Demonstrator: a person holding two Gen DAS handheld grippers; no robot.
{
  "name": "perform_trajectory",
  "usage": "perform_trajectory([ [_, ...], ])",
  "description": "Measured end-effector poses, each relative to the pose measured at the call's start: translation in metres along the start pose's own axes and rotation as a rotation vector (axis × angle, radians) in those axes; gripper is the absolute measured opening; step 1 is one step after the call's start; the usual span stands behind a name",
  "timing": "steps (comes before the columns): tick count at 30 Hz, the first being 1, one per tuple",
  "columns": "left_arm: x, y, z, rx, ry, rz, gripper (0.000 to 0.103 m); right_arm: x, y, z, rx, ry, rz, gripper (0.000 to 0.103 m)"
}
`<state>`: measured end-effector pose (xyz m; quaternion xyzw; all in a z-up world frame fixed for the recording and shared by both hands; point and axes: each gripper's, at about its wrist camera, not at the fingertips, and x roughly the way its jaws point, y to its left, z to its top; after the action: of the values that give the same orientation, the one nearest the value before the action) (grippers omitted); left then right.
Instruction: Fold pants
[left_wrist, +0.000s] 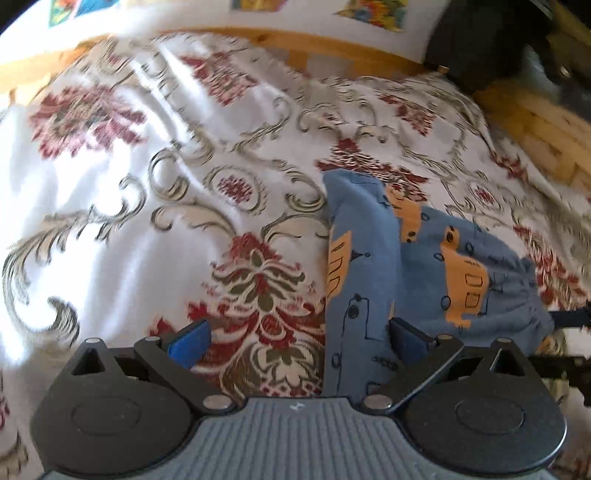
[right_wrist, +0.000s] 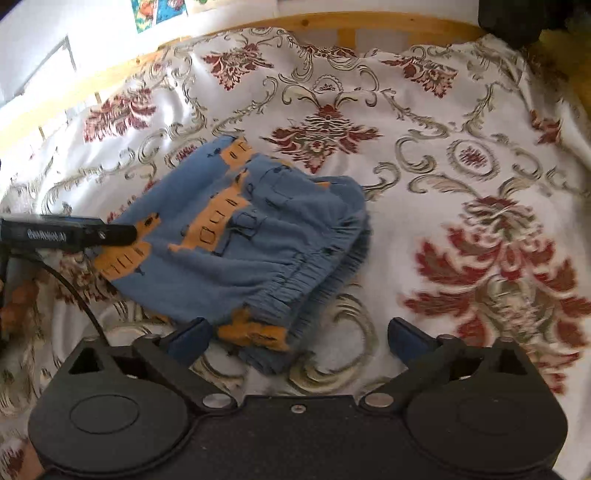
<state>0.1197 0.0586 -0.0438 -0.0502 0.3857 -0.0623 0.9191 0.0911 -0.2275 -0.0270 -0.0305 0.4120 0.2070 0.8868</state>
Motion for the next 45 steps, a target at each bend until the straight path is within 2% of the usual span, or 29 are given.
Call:
perform_trajectory([
  [3,-0.008,-0.001,-0.001,0.006,0.015,0.021,0.102,-0.005,-0.001,0.0,-0.066,0.039,-0.045,0.102],
  [6,-0.017,-0.004,-0.001,0.026,0.021,0.046,0.103,-0.009,-0.005,0.001,-0.076,0.047,-0.076,0.102],
  [11,-0.028,-0.006,0.003,0.009,0.032,0.07,0.103,-0.017,-0.013,0.006,-0.042,0.022,-0.069,0.102],
  [18,-0.034,-0.006,0.004,0.019,0.044,0.092,0.103,-0.019,-0.012,0.008,-0.063,0.027,-0.093,0.102],
  [25,-0.046,-0.01,0.006,0.085,0.058,0.138,0.103,-0.021,-0.019,0.008,-0.074,0.033,-0.126,0.102],
  [33,-0.062,-0.012,0.003,0.154,0.082,0.089,0.103,-0.021,-0.028,0.007,-0.089,0.047,-0.157,0.102],
  [35,-0.061,-0.014,0.005,0.145,0.076,0.061,0.103,-0.024,-0.03,0.007,-0.077,0.016,-0.157,0.102],
  [38,-0.058,-0.013,0.011,0.097,0.069,0.008,0.103,-0.035,-0.036,0.009,-0.008,-0.075,-0.114,0.102],
  [41,-0.051,-0.008,0.016,0.025,0.056,-0.044,0.103,-0.041,-0.046,0.012,0.086,-0.174,-0.015,0.102],
  [45,-0.031,0.0,0.02,-0.074,0.065,-0.124,0.103,-0.029,-0.056,0.016,0.192,-0.238,0.113,0.102],
])
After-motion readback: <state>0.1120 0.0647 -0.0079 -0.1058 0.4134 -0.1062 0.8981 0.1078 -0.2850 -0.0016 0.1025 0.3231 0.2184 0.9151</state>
